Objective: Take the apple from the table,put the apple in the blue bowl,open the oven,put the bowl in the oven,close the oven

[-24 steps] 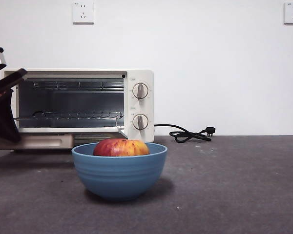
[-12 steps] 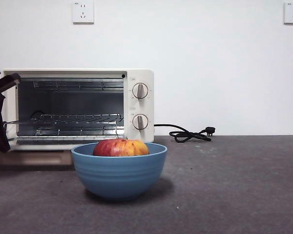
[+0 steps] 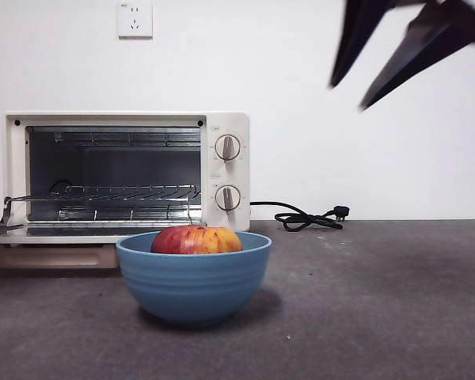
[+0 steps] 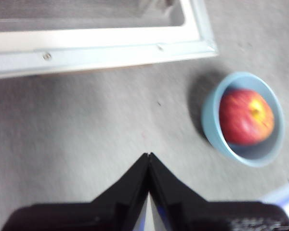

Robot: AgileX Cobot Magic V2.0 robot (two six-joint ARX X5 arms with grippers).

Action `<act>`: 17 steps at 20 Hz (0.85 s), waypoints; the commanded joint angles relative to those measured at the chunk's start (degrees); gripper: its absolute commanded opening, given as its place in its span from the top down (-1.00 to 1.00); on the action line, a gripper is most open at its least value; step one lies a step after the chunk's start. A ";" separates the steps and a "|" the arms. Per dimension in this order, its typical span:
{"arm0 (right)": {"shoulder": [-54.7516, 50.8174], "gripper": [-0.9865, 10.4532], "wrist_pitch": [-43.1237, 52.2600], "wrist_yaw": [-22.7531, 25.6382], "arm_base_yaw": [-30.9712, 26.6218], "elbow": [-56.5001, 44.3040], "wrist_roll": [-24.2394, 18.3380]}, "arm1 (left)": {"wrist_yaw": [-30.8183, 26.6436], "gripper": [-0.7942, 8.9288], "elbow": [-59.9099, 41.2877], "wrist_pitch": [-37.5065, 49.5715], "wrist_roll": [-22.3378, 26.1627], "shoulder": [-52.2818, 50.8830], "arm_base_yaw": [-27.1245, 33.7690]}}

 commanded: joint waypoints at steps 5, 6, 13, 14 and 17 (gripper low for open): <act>12.11 0.53 5.97 2.21 3.93 -0.33 6.08 | 0.20 0.85 0.04 -7.63 1.38 -9.97 -0.98; 13.73 0.53 6.80 2.16 4.35 -0.31 6.86 | 0.17 0.85 0.04 -8.15 1.38 -11.02 -0.98; 21.70 0.53 10.49 1.64 6.54 -0.28 9.22 | 0.17 0.85 0.07 -9.66 1.38 -13.05 -0.96; 22.49 0.53 11.21 1.49 6.60 -0.28 9.64 | 0.17 0.85 0.07 -9.66 1.40 -13.00 -0.96; 23.67 0.54 13.09 2.49 7.30 -0.28 10.86 | 0.15 0.85 0.07 -9.60 1.40 -13.00 -0.96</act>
